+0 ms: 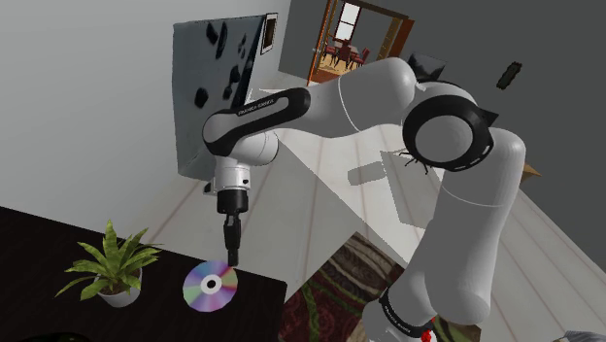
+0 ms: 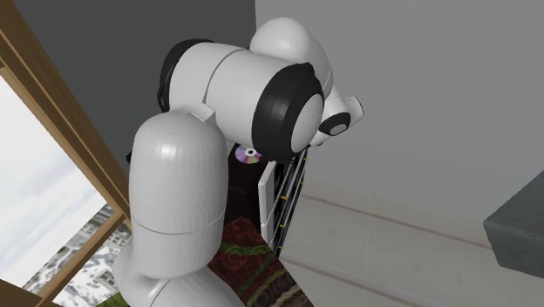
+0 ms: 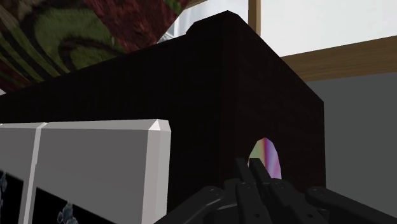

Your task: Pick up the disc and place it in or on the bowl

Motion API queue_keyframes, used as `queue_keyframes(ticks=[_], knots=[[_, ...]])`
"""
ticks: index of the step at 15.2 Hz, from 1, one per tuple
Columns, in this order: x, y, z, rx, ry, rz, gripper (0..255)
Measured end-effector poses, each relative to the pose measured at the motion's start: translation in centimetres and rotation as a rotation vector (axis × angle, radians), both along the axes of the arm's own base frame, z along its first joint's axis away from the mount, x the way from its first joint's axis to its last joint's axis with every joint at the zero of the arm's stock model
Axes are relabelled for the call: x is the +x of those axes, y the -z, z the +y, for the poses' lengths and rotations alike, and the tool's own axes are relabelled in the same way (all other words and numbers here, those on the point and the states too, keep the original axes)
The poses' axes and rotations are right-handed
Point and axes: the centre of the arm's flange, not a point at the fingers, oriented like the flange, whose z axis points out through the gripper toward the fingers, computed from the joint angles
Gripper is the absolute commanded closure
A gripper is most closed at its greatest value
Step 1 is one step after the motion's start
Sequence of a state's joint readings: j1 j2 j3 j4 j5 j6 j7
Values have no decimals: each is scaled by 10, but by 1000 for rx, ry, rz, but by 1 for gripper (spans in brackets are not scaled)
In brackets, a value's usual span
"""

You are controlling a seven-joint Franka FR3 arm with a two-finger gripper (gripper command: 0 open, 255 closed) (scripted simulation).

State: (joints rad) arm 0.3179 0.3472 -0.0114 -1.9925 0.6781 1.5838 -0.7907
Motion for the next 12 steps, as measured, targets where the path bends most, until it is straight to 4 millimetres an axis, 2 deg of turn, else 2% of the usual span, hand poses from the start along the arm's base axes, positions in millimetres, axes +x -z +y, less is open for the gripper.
queue_keyframes(ticks=[12], knots=[[0,-60,0,0,0,0,255]])
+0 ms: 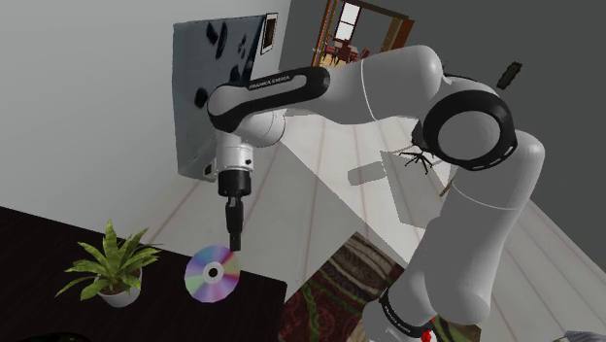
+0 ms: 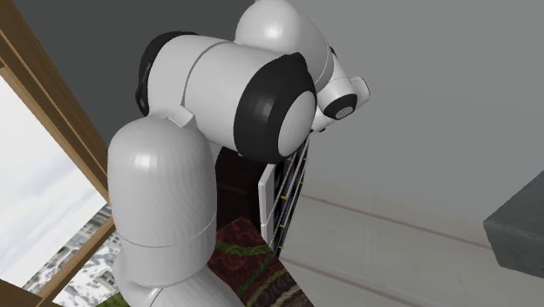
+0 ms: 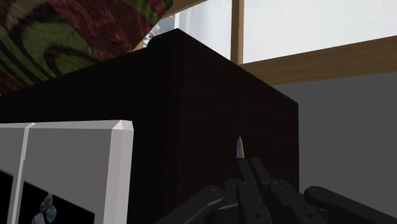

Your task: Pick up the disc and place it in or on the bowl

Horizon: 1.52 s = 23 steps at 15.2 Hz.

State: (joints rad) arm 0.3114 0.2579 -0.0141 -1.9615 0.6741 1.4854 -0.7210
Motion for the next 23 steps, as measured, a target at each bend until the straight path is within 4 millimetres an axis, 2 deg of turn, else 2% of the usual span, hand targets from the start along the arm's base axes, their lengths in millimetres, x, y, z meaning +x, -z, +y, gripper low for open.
queue_keyframes(ticks=[20,23], knots=[[1,-104,-1,0,0,0,255],[-3,-108,26,0,-1,0,255]])
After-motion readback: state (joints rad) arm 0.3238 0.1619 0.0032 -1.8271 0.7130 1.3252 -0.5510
